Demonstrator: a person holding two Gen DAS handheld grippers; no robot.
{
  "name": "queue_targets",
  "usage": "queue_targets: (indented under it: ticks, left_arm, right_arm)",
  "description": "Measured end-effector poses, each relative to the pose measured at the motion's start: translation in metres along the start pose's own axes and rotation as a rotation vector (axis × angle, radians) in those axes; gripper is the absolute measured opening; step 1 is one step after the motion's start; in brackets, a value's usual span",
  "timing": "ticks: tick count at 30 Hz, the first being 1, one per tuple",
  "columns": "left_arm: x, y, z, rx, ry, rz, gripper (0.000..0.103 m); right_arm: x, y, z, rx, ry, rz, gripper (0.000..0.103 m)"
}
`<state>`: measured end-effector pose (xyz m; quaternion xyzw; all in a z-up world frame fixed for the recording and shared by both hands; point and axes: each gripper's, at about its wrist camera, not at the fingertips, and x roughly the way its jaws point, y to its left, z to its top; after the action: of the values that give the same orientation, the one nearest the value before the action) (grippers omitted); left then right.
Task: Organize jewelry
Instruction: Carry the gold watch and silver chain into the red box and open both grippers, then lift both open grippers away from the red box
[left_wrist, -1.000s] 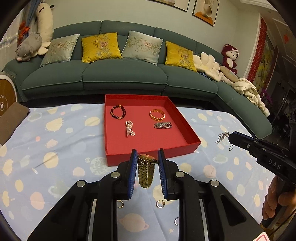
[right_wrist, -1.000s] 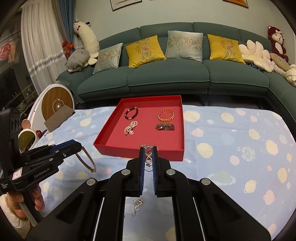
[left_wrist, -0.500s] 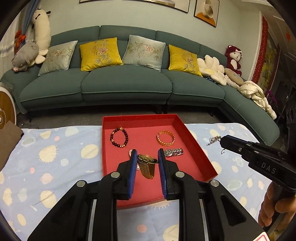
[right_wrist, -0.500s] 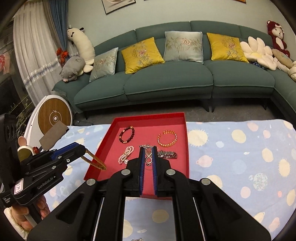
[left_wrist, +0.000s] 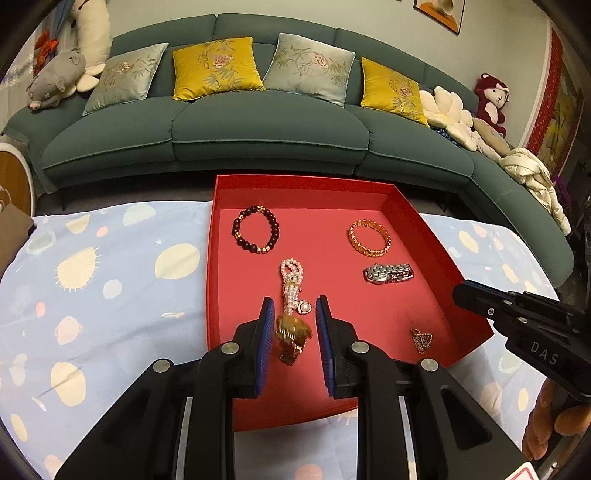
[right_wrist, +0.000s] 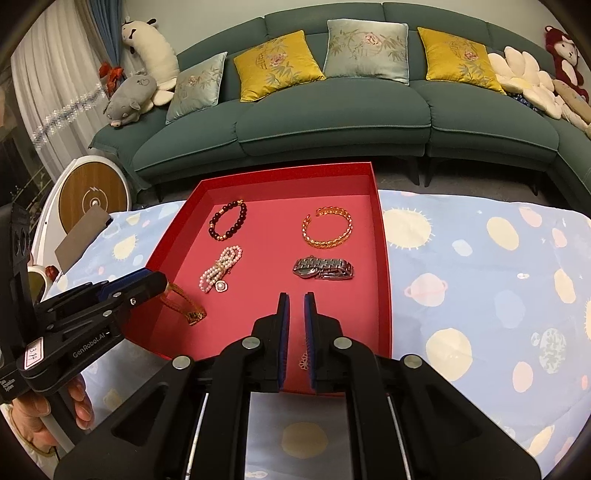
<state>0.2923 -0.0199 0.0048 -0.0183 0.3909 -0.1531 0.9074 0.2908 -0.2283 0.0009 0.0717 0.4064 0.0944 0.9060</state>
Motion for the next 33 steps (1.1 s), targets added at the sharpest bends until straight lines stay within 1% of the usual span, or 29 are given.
queue_targets:
  ticks: [1, 2, 3, 4, 5, 6, 8, 10, 11, 13, 15, 19, 22, 24, 29, 33]
  left_arm:
    - [-0.004, -0.001, 0.001, -0.004, -0.017, 0.003, 0.023]
    - [-0.011, -0.001, 0.004, -0.008, -0.037, 0.005, 0.033]
    - [-0.018, -0.002, 0.006, -0.014, -0.054, 0.017, 0.042]
    - [-0.028, -0.002, 0.008, -0.020, -0.079, 0.036, 0.059]
    - [-0.038, -0.002, 0.010, -0.021, -0.108, 0.049, 0.062]
    - [-0.051, -0.002, 0.011, -0.012, -0.138, 0.054, 0.063]
    - [-0.077, -0.003, 0.014, 0.015, -0.169, 0.071, 0.072]
    - [-0.101, -0.001, 0.014, 0.016, -0.202, 0.080, 0.072]
    - [-0.115, 0.001, 0.012, 0.006, -0.214, 0.078, 0.072]
    - [-0.135, 0.007, 0.006, -0.025, -0.226, 0.059, 0.072]
    - [-0.151, 0.013, -0.004, -0.045, -0.215, 0.056, 0.072]
    - [-0.167, 0.020, -0.036, -0.060, -0.200, 0.082, 0.072]
    - [-0.165, 0.027, -0.062, -0.084, -0.137, 0.074, 0.072]
    - [-0.160, 0.028, -0.074, -0.087, -0.104, 0.076, 0.072]
    - [-0.145, 0.023, -0.107, -0.068, -0.051, 0.088, 0.072]
    - [-0.129, 0.015, -0.126, -0.017, -0.001, 0.101, 0.072]
  right_arm:
    - [-0.002, 0.000, 0.002, 0.000, -0.005, 0.000, 0.010]
    - [-0.007, -0.001, 0.005, 0.006, -0.019, -0.006, 0.013]
    - [-0.015, -0.002, 0.008, 0.014, -0.044, -0.007, 0.022]
    - [-0.024, -0.002, 0.011, 0.019, -0.071, -0.007, 0.033]
    - [-0.038, -0.001, 0.015, 0.022, -0.111, -0.009, 0.036]
    - [-0.051, 0.001, 0.018, 0.022, -0.144, -0.008, 0.038]
    - [-0.078, 0.004, 0.023, 0.027, -0.198, 0.011, 0.040]
    - [-0.103, 0.009, 0.025, 0.027, -0.243, 0.012, 0.047]
    - [-0.118, 0.012, 0.024, 0.021, -0.269, 0.014, 0.048]
    - [-0.140, 0.017, 0.015, 0.020, -0.298, 0.019, 0.053]
    - [-0.155, 0.019, 0.004, 0.029, -0.299, 0.041, 0.056]
    - [-0.166, 0.021, -0.029, 0.012, -0.257, 0.034, 0.056]
    - [-0.166, 0.023, -0.056, 0.004, -0.218, 0.014, 0.056]
    - [-0.165, 0.022, -0.075, 0.027, -0.187, 0.027, 0.056]
    - [-0.156, 0.019, -0.113, 0.072, -0.114, 0.030, 0.056]
    - [-0.136, 0.028, -0.129, 0.006, -0.050, -0.010, 0.056]
